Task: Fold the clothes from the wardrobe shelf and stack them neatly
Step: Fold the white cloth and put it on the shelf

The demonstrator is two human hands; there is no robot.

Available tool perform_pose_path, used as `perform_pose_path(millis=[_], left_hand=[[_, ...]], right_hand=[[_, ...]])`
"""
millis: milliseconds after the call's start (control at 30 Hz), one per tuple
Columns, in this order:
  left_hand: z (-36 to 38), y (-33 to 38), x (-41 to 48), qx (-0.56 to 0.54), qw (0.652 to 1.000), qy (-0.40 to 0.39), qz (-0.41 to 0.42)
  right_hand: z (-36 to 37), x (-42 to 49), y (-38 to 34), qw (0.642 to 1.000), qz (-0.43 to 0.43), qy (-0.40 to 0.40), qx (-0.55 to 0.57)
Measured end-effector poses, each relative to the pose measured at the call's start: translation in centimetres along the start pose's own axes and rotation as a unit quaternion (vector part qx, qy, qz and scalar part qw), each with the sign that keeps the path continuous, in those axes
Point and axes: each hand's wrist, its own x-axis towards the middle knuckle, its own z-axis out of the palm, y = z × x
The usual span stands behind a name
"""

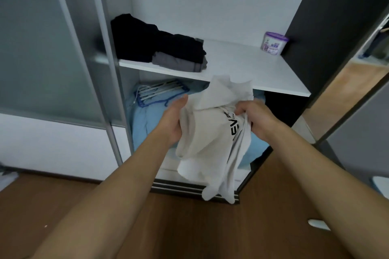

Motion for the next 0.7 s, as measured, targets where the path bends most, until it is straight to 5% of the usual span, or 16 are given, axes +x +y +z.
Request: perform_pose_path(millis=[100, 200, 300, 400, 467, 567, 700], left_hand=[[3.6, 1.5, -0.2, 0.097, 0.987, 0.081, 0.099], [7.1, 2.2, -0.7, 0.206, 0.961, 0.043, 0.182], [9.6, 3.0, -1.5, 0.416, 0.865, -0.047, 0.275], [11.4, 3.0, -2.3, 0.551, 0.78, -0.12, 0.272], [12.1, 2.8, -2.6, 0.551, 0.779, -0.143, 0.264], [13.1, 2.9, -2.7, 0.564, 0.771, -0.14, 0.26], [14.0, 3.2, -2.4, 0.616, 0.735, -0.148, 0.241]], right_hand=[[-2.7, -0.4, 1.6, 0.996, 0.008, -0.079, -0.049], [-5.9, -0.1, 2.4, 0.965, 0.064, -0.156, -0.203], [-8.7, 0.5, 1.8, 0.904, 0.046, -0.122, -0.407], [-10.3, 0.6, -0.3, 0.959, -0.06, -0.027, -0.275], [-10.4, 0.3, -2.0, 0.981, -0.092, -0.037, -0.166], [-9.2, -0.6, -3.2, 0.973, -0.111, -0.101, -0.178], [-7.7, -0.8, -3.2, 0.974, -0.138, -0.071, -0.167]])
